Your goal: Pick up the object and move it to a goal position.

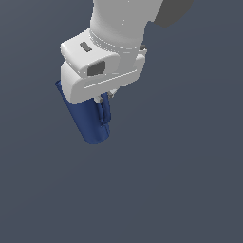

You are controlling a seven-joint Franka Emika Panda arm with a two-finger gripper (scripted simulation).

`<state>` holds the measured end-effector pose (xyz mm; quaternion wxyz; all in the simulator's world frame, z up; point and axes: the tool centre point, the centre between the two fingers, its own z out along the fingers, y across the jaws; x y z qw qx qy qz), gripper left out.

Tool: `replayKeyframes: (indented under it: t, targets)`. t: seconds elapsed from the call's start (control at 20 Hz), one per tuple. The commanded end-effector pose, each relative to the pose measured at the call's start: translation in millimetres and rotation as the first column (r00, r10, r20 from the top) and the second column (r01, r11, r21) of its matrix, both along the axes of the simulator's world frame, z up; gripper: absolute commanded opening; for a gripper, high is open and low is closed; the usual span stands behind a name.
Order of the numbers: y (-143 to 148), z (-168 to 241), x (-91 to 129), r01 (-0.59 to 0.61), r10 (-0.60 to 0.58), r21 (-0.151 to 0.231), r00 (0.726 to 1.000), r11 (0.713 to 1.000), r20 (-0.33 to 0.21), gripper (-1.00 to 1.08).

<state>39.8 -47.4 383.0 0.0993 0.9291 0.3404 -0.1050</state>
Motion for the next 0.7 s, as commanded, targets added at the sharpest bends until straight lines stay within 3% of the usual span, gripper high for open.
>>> replayKeyframes:
  t: [0.0, 0.65]
  targets:
    - [-15, 24, -10, 0.000, 0.000, 0.000, 1.000, 1.000, 0.002, -1.00]
    - [-88, 131, -53, 0.000, 0.000, 0.000, 1.000, 1.000, 0.002, -1.00]
